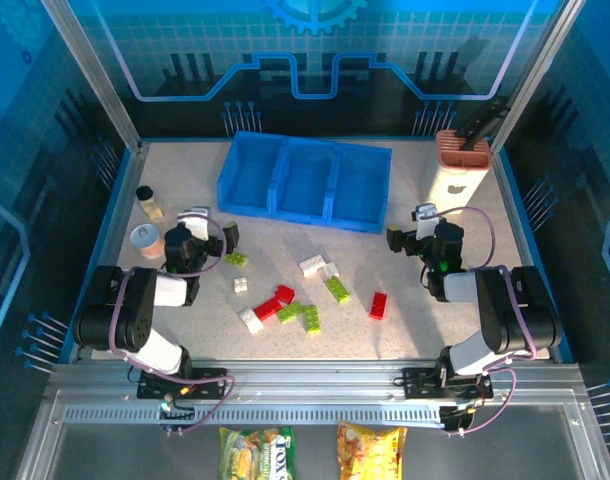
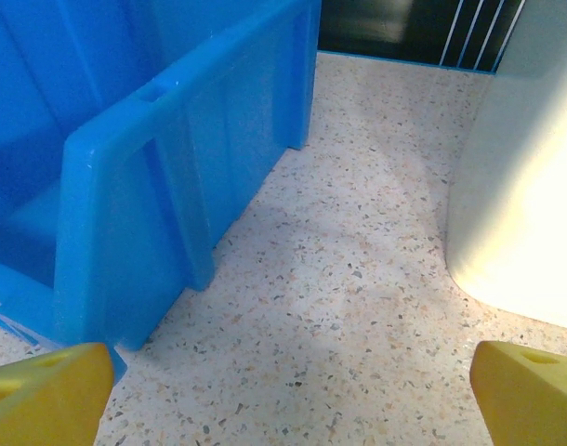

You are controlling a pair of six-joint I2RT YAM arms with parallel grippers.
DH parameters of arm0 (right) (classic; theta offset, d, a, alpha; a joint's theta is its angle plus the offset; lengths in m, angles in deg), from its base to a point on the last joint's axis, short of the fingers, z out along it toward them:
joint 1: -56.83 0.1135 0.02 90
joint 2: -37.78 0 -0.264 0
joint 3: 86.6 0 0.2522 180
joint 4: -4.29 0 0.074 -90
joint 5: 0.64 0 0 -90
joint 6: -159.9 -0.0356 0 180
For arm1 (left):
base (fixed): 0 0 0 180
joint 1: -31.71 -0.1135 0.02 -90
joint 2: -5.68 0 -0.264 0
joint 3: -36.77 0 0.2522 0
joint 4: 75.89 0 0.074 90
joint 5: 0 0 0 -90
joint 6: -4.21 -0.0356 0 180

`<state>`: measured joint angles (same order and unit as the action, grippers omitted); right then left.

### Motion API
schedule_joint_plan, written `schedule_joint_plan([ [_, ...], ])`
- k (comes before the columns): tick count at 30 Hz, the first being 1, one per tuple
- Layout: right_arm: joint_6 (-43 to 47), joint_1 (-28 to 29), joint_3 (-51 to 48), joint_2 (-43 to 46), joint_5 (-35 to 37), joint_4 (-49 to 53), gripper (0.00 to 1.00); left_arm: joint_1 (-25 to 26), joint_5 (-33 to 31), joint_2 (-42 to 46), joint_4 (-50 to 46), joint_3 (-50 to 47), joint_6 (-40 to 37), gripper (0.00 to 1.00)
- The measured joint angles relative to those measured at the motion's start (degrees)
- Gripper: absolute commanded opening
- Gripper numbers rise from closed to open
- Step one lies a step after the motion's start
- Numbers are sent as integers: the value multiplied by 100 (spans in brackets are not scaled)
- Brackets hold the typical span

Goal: Sort the legos into containers by color
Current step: Rotate the container at the top-center of the table.

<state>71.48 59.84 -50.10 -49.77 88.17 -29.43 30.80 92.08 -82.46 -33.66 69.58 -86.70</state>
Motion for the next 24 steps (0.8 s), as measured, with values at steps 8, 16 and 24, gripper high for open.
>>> schedule_joint_plan([
  [8, 232, 446, 428, 483, 459, 964, 100, 0, -256, 879, -208, -310, 101, 99],
  [16, 275, 1202, 1263, 1012, 946, 2612, 99, 33, -640, 1738, -1786, 50, 345, 99],
  [24, -702, 1886, 2618, 1019, 743, 4887, 94, 367, -831, 2098, -4146, 1130, 852, 99],
])
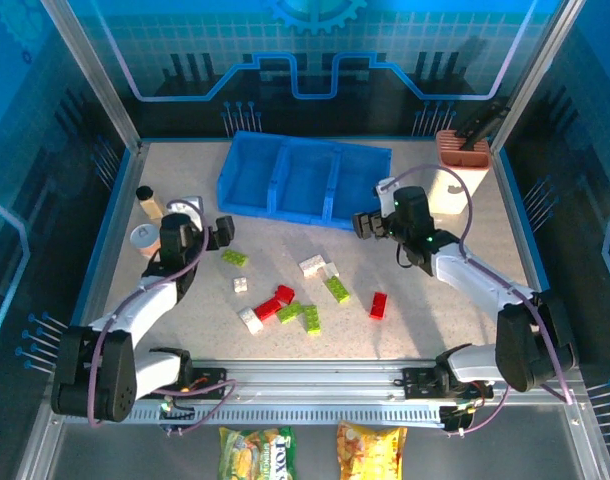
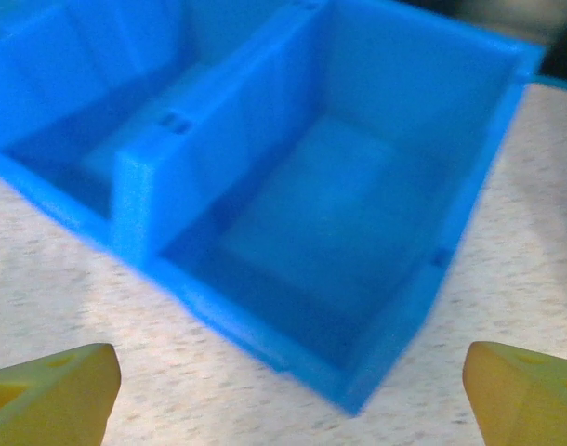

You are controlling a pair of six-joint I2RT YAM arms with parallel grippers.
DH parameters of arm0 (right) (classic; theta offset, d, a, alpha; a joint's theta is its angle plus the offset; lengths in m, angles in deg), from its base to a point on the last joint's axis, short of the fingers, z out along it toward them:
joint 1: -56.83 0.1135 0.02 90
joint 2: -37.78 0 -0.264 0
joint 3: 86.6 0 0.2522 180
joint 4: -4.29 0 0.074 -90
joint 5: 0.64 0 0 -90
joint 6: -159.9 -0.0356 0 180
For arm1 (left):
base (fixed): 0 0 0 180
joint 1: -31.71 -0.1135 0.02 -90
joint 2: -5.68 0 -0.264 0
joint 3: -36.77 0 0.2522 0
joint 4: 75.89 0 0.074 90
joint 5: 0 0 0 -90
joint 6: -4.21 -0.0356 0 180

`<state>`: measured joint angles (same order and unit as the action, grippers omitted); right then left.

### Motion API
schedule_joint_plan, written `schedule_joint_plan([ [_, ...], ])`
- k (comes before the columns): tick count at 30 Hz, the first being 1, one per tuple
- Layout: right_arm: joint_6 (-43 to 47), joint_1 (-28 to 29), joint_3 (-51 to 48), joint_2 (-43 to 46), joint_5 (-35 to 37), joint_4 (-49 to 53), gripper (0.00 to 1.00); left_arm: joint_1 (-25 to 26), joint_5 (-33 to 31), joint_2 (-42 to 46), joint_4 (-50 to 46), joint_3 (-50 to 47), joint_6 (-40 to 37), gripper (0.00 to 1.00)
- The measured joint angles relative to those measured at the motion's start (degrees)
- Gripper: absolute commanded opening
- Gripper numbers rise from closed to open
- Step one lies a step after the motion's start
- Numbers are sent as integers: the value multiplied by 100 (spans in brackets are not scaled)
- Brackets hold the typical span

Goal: Sort the legos into containers by color
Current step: Rotate the container at the top-center of the table.

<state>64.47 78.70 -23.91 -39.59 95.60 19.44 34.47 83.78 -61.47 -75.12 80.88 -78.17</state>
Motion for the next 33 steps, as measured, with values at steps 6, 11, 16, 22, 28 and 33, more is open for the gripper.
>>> schedule_joint_plan([
  [6, -750, 566, 610, -518, -616, 977, 93, 4, 376, -39, -1567, 1130, 575, 99],
  [11, -1292, 776, 627, -1029, -1202, 1152, 93, 4, 990, -439, -2632, 2065, 798, 99],
  [16, -1587, 769, 675, -1585, -1475, 1038, 94, 4, 1515, -612, -3331, 2286, 901, 99],
  [22, -1867, 492, 710, -2105, -1620, 671, 93, 4, 1777, -619, -3891, 2354, 898, 99],
  [28, -1965, 28, 935, -2376, -1615, 455, 93, 4, 1884, -619, -4284, 2531, 894, 99],
  [33, -2006, -367, 1196, -2498, -1681, 380, 93, 4, 1923, -619, -4546, 2559, 881, 99],
])
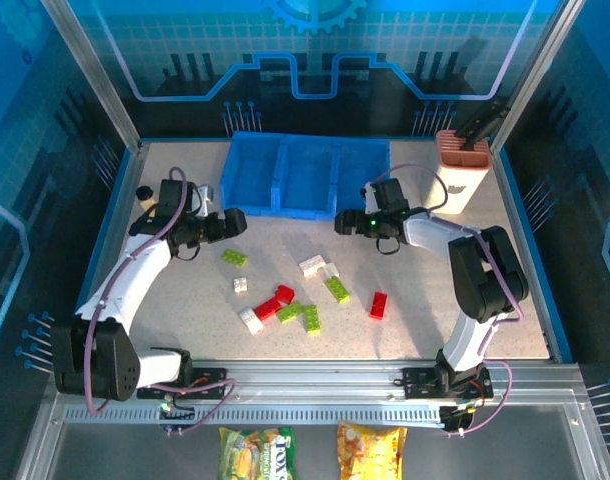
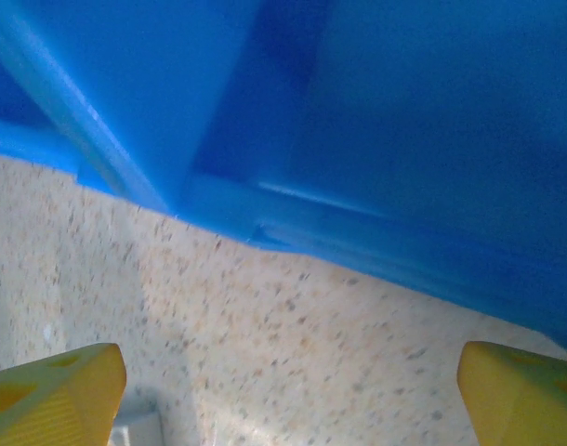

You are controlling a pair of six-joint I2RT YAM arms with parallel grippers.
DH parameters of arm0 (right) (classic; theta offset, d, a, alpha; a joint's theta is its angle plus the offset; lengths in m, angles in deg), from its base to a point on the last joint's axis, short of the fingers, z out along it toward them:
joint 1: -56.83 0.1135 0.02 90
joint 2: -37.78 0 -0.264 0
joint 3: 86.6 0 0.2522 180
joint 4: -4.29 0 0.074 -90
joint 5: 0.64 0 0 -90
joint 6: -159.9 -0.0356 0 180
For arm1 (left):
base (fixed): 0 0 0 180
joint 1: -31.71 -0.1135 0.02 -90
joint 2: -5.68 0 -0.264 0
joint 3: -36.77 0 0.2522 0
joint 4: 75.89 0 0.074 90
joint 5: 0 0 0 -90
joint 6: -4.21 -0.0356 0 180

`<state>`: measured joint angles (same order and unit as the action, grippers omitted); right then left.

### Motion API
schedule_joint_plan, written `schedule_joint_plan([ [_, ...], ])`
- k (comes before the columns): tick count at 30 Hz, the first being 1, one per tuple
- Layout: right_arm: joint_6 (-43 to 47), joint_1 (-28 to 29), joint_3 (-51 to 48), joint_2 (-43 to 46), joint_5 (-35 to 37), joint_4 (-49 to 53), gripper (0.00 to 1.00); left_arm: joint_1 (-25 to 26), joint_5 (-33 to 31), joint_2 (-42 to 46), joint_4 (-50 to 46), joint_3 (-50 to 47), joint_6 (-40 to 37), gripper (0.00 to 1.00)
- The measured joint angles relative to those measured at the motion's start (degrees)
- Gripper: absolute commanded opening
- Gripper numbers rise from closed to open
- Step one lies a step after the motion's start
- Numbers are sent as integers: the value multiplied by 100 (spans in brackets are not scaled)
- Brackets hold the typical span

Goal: Sort the legos into containers by color
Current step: Rotate the container at the top-center of the table, then pick up the lego from the bottom-center of the table.

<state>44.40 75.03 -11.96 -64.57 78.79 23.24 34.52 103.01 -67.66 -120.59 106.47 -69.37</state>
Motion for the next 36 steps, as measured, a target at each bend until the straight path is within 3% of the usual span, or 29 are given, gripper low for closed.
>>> schedule_joint_plan([
  [8, 92, -254, 409, -63, -66, 240, 92, 0, 98, 0, -461, 302, -83, 99],
  [15, 181, -98, 369, 734, 216, 1207, 91, 0, 125, -114, -684, 975, -415, 99],
  [26, -474, 1126, 315, 1849, 1770, 2927, 84, 0, -11, -509, -409, 1182, -610, 97],
  [31, -1043, 2022, 282, 1882, 2339, 3442, 84, 0, -101, -507, -232, 793, -636, 97],
  [36, -1054, 2756, 476, 1478, 2503, 3665, 84, -2, -164, -501, -164, 752, -640, 97],
])
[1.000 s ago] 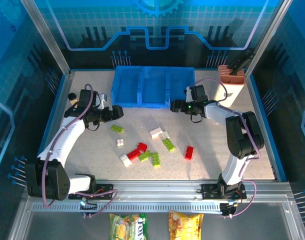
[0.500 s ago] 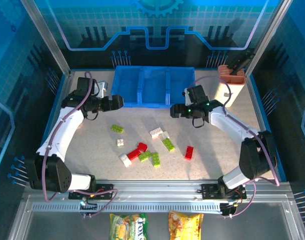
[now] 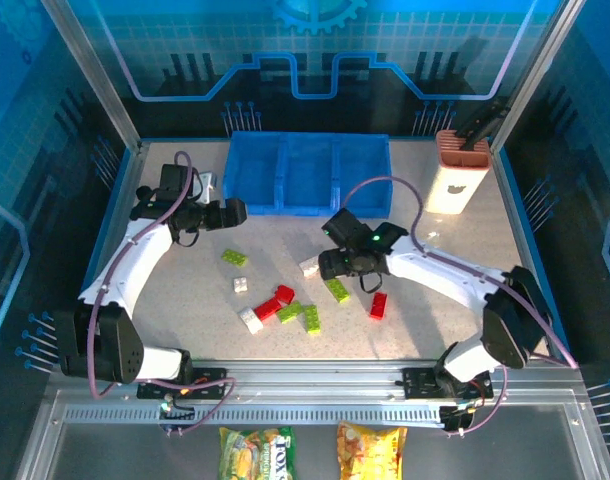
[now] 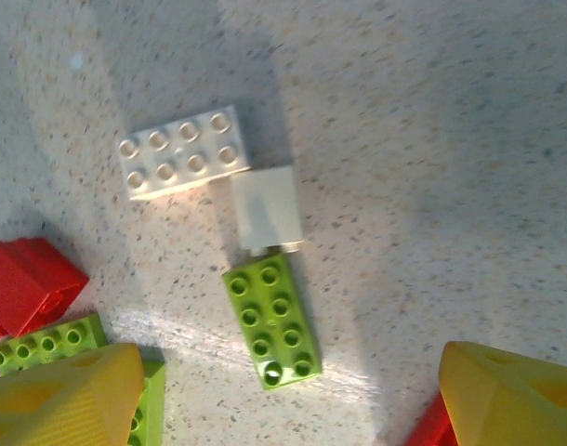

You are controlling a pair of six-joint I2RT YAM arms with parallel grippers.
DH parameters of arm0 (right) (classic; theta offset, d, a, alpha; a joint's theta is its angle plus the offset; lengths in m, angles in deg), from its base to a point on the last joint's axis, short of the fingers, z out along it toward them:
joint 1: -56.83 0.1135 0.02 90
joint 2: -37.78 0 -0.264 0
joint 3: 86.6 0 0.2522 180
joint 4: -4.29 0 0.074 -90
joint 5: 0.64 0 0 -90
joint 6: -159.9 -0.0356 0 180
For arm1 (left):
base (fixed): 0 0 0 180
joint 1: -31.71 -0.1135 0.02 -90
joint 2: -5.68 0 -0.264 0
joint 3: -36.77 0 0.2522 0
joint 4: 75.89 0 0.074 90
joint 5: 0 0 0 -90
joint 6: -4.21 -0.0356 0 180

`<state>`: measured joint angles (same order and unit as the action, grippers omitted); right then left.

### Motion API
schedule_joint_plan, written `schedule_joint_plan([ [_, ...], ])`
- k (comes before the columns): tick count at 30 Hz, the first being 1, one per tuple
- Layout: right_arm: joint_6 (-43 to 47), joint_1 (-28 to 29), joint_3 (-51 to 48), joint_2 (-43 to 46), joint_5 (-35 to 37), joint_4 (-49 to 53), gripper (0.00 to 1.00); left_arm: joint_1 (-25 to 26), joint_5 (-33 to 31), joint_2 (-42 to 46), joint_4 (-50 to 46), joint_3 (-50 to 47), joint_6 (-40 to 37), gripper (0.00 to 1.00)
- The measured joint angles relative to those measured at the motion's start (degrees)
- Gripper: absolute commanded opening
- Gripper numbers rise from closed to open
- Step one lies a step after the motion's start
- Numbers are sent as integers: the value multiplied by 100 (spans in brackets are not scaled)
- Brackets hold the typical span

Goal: Sort the legos into containers by color
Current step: Pick up the lego from the bottom-center of the table.

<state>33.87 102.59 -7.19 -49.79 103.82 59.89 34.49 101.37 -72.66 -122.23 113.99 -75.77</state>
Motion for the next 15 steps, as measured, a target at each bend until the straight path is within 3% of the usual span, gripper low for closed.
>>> schedule_joint_plan([
  [6, 155, 286, 402, -695, 13, 212, 83, 0, -63, 17, 33, 0, -7, 97],
  [15, -667, 315, -190, -103, 317, 535, 83, 0, -109, 76, 37, -2, -7, 97],
])
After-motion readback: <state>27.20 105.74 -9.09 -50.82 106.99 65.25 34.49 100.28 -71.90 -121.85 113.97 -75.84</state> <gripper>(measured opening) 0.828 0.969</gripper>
